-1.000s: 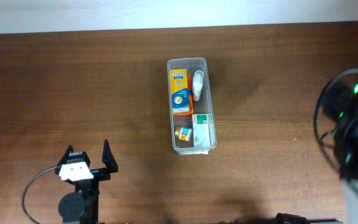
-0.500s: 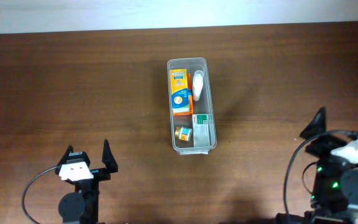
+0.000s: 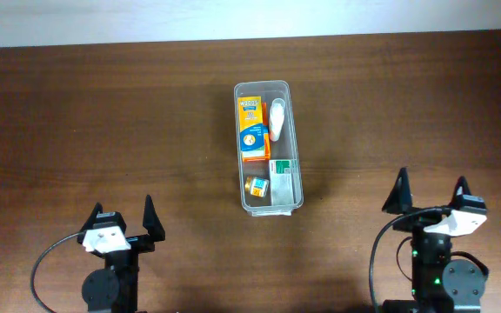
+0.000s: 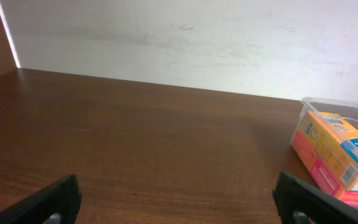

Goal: Pack container

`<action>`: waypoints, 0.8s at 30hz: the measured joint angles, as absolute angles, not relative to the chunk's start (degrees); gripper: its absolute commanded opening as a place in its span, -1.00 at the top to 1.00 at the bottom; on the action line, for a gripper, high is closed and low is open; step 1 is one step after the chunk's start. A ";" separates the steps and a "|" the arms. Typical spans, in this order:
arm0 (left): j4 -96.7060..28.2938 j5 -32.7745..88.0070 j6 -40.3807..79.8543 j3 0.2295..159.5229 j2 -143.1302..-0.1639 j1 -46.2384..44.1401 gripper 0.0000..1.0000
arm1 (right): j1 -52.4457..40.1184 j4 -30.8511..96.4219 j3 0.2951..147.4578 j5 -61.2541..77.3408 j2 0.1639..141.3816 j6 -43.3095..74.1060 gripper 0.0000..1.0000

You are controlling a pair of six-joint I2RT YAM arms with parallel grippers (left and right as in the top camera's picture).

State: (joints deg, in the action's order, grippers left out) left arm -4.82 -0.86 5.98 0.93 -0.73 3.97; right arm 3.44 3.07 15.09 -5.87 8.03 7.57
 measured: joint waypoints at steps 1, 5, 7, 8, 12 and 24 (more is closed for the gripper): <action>-4.80 -0.86 5.98 0.93 -0.73 3.97 -0.99 | 3.07 3.05 14.52 -5.87 7.44 7.53 -0.97; -4.82 -0.86 5.98 0.93 -0.73 3.97 -0.99 | 2.74 2.46 12.58 -5.87 4.75 7.49 -0.97; -4.80 -0.86 5.98 0.93 -0.73 3.97 -0.99 | 2.72 2.28 11.90 -5.87 3.31 7.51 -0.97; -4.80 -0.86 5.98 0.93 -0.73 3.97 -0.99 | 2.72 2.26 11.70 -5.87 2.74 7.51 -0.97; -4.80 -0.86 5.98 0.93 -0.73 3.97 -0.99 | 2.68 1.98 11.33 -5.85 0.82 5.96 -0.97; -4.80 -0.86 5.98 0.93 -0.73 3.97 -0.99 | 2.68 1.19 9.82 -5.63 0.80 3.84 -0.97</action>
